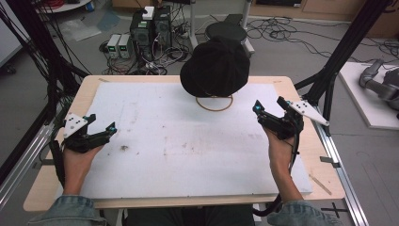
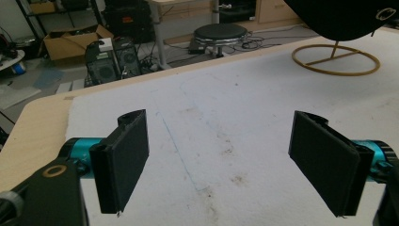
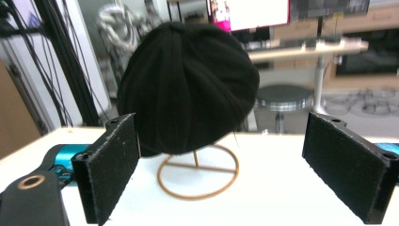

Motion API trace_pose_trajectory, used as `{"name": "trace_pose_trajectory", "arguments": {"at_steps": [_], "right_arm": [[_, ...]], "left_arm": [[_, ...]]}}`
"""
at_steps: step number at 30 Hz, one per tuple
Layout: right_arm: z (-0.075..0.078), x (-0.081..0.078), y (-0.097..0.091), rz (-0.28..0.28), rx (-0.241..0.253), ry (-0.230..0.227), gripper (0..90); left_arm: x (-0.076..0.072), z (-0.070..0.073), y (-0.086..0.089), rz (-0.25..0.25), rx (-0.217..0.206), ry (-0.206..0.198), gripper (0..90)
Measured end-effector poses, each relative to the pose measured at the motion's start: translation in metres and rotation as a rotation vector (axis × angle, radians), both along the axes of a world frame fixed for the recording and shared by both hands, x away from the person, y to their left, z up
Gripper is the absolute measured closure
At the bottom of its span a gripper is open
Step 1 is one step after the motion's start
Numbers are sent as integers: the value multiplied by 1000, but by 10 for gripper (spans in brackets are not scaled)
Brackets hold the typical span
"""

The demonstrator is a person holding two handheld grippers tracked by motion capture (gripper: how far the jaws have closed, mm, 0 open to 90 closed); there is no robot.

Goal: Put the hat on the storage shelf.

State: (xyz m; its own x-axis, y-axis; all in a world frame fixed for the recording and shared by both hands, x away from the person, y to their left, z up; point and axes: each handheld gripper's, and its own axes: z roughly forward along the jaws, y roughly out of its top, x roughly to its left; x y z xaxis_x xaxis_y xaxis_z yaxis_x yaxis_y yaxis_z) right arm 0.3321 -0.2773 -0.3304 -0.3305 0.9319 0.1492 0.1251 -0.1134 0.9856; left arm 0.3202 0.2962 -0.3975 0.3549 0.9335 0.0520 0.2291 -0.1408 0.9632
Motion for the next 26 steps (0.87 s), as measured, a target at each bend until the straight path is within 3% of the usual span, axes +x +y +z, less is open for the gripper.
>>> {"name": "trace_pose_trajectory", "arguments": {"at_steps": [4,11,18,26], "right_arm": [[-13,-7,-1,5,4,12,115],[-34,-19,-2,0,-10,-29,115],[-54,-25,-2,0,-12,-17,115],[-62,-25,-2,4,-29,0,115]], "left_arm": [[0,-1,1,4,0,4,209],[-1,-1,2,6,1,2,209],[0,-2,0,5,0,8,209],[0,-2,0,2,6,7,209]]}}
